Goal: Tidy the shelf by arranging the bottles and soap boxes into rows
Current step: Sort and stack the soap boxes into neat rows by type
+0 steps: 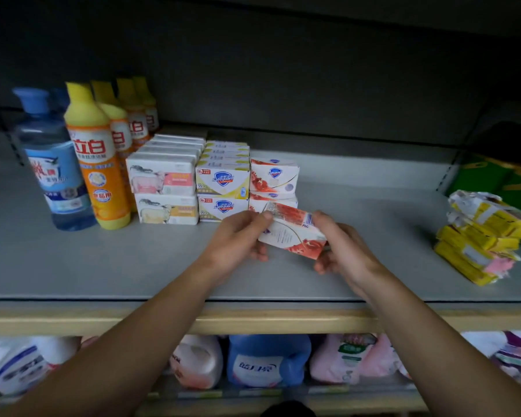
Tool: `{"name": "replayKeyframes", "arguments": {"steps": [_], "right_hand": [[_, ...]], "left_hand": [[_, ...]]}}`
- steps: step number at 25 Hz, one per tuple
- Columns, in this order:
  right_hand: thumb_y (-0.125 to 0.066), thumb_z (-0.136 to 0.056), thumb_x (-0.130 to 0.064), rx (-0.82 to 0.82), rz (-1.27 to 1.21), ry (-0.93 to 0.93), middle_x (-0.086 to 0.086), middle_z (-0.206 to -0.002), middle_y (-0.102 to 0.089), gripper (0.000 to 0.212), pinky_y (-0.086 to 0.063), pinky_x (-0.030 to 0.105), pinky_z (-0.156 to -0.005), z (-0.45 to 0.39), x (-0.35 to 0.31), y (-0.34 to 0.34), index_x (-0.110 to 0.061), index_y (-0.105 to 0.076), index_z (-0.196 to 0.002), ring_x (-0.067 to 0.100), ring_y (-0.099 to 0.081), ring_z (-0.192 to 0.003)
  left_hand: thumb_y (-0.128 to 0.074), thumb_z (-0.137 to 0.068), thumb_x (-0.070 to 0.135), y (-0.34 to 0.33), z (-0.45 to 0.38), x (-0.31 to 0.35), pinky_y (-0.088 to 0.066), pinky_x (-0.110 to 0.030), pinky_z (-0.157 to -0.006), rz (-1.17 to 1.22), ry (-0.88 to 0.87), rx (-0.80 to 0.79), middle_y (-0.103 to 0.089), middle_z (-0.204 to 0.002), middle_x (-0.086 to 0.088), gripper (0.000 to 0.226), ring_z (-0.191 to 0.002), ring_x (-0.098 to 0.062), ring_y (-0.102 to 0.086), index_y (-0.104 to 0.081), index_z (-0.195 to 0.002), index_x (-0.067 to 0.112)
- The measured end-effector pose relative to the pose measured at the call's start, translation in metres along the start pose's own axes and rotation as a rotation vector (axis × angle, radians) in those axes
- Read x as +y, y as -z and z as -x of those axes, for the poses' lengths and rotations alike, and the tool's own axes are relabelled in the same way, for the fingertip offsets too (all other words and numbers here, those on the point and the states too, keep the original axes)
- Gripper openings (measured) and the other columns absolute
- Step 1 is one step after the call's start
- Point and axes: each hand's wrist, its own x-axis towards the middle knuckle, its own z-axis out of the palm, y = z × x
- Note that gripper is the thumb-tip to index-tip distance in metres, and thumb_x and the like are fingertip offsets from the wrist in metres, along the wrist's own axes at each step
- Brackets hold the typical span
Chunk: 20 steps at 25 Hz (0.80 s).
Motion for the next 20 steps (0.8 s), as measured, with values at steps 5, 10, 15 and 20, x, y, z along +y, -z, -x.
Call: {"name": "replayKeyframes", "arguments": {"steps": [5,10,15,20], "right_hand": [[-0.041,-0.071,-0.071,0.034,-0.013,-0.058,0.007,-0.058,-0.058,0.061,-0.042,0.030,-0.051,0.005,0.014,-0.011,-0.018,-0.070,-0.073,0.018,-0.051,-0.046],[-0.037,-0.074,-0.069,0.117,0.018,-0.038,0.007,-0.051,-0.054,0.055,-0.040,0.028,-0.050,0.011,0.019,-0.016,-0.024,-0.065,-0.060,0.018,-0.049,-0.046],[-0.049,-0.071,-0.064,0.209,-0.041,0.065,0.003,-0.058,-0.057,0.049,-0.040,0.031,-0.055,0.015,0.021,-0.019,-0.019,-0.067,-0.077,0.015,-0.049,-0.048],[-0.078,-0.068,-0.033,0.246,-0.093,0.254,-0.010,-0.108,-0.065,0.055,-0.055,0.027,-0.077,0.018,0.016,-0.020,-0.035,-0.057,-0.119,0.013,-0.066,-0.083]], "left_hand": [[-0.057,-0.093,0.047,0.004,0.000,-0.005,-0.054,-0.030,-0.056,-0.199,-0.020,0.041,-0.065,-0.060,0.000,0.042,-0.055,-0.018,-0.062,-0.066,-0.087,0.006],[-0.055,-0.094,0.048,0.003,0.002,-0.007,-0.054,-0.031,-0.056,-0.241,-0.040,0.044,-0.064,-0.061,-0.005,0.046,-0.053,-0.017,-0.061,-0.066,-0.088,0.005],[-0.056,-0.094,0.044,0.002,0.003,-0.007,-0.051,-0.030,-0.055,-0.197,-0.088,0.080,-0.066,-0.069,-0.006,0.037,-0.056,-0.020,-0.059,-0.064,-0.094,0.008],[-0.055,-0.095,0.044,0.004,0.002,-0.007,-0.055,-0.033,-0.057,-0.086,-0.045,0.041,-0.067,-0.079,-0.010,0.034,-0.058,-0.023,-0.061,-0.069,-0.095,0.013]]}}
